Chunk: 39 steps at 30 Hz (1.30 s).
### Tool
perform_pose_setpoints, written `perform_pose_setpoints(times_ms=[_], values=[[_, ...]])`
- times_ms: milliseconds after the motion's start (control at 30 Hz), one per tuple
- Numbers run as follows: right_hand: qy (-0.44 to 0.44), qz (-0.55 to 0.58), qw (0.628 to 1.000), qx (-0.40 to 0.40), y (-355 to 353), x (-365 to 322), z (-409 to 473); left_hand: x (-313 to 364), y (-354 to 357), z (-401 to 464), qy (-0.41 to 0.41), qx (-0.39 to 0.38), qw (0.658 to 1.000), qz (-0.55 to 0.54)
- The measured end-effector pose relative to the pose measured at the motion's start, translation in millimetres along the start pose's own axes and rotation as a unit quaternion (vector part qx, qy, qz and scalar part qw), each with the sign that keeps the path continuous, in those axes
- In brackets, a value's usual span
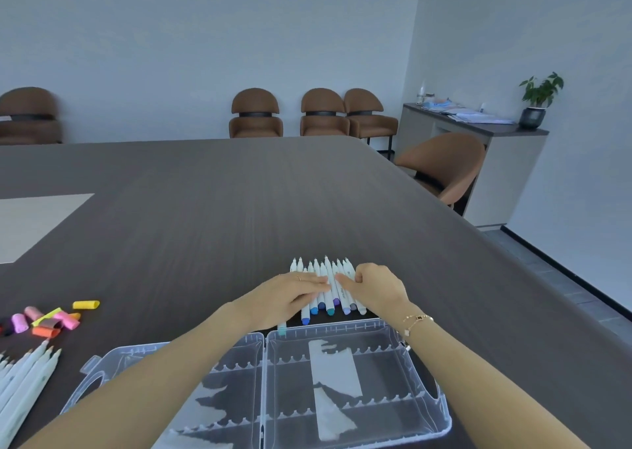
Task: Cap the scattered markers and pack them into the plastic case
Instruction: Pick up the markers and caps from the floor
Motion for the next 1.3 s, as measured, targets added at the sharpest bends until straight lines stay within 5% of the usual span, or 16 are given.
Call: perform_pose_setpoints(times_ms=[167,267,600,1067,1300], values=[[-0.126,0.049,0.989,0.06,-20,-14,-7,-9,-5,-3,-0.004,-0.005,1.0,0.02],[-0.192,0.048,0.98,-0.002,-7,-21,-13,-16,3,-9,-0.022,-0.04,0.999,-0.017],[-0.143,0.195,0.965,-0.103,-1,-8,-21,-12,-12,-30,-0.02,0.006,1.0,-0.002],[-0.254,-0.133,0.956,-0.07,-13,-19,-48,5,-4,-42,0.069,-0.149,0.957,0.238],[-0.252,-0.123,0.957,-0.072,-20,-10,-56,14,-14,-48,0.041,-0.143,0.967,0.206]])
Point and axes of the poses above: each hand's wrist, its own z-axis towards the middle knuckle, its own y-axis out of the palm, x = y × z, the point moved 10 cm from there along z, towards the middle knuckle, and after that the axes turned 6 degrees about y, right-handed, at the moved point
